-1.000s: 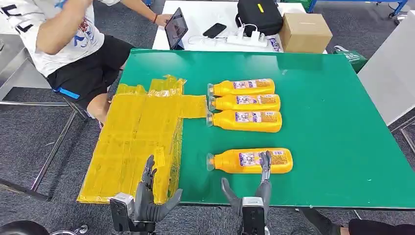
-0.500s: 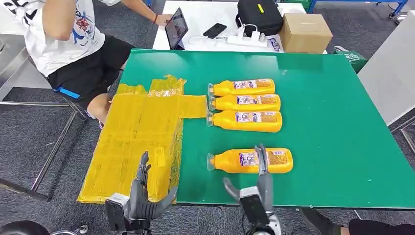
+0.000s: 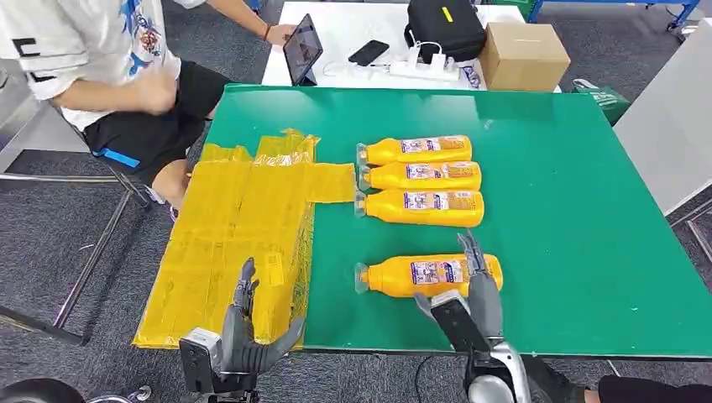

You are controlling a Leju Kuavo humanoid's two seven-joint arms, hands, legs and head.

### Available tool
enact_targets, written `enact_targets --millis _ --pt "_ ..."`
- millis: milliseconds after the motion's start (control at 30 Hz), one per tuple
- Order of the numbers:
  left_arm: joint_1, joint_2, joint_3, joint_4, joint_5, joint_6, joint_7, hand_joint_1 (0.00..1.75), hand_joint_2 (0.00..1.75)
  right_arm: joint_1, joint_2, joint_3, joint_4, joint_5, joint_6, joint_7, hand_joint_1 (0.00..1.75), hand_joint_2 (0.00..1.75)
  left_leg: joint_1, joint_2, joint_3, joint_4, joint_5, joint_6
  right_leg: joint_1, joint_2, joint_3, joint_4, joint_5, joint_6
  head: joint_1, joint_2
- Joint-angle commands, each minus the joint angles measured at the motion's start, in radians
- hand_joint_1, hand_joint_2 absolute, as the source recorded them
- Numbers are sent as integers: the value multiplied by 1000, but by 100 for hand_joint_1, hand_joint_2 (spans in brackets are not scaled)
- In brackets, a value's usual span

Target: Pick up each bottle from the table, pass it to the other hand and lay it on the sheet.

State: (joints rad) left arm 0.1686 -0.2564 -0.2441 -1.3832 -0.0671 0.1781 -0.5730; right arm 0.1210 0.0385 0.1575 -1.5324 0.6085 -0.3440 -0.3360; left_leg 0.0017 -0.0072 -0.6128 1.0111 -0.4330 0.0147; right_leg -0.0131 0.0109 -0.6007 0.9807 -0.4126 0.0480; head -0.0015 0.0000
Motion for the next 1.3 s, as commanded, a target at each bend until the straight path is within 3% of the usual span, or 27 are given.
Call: enact_targets --millis 33,433,467,667,700,800,1100,1300 --pt "-32 -8 47 80 1 -38 10 0 175 -30 -118 8 73 6 144 114 0 175 0 0 4 -1 -1 0 1 -1 4 -2 0 -1 0 0" --pt "-59 -18 61 141 -7 -44 22 0 175 -110 -157 10 119 70 157 169 0 175 0 1 4 -1 -1 0 0 0 4 -2 0 -1 0 0" --pt "-59 -18 61 141 -7 -44 22 0 175 -110 -157 10 119 70 157 169 0 175 1 2 9 -1 -3 -1 2 0 9 -3 -1 -2 0 0" --pt "-59 -18 61 141 -7 -44 22 0 175 -108 -155 11 120 69 157 169 0 175 0 0 2 -1 0 0 0 0 3 -1 0 -1 0 0" --pt "-58 -18 60 139 -8 -47 24 0 175 -114 -163 15 125 127 123 203 0 175 1 1 8 -1 -3 -1 1 0 9 -2 -2 -2 0 0" --pt "-62 -19 57 139 -26 -33 25 0 175 -165 -180 19 160 235 73 241 0 175 1 2 5 -1 -1 -1 1 1 5 -2 0 -1 0 0" --pt "-94 -18 59 219 -32 -31 49 0 175 -237 -239 116 294 216 233 256 0 175 0 1 6 -2 0 0 1 0 7 -3 0 -1 0 0" --pt "-109 -16 57 241 -34 -34 59 0 175 -286 -259 152 378 212 267 279 0 175 1 1 6 -1 -1 0 1 1 7 -2 0 -1 0 0"
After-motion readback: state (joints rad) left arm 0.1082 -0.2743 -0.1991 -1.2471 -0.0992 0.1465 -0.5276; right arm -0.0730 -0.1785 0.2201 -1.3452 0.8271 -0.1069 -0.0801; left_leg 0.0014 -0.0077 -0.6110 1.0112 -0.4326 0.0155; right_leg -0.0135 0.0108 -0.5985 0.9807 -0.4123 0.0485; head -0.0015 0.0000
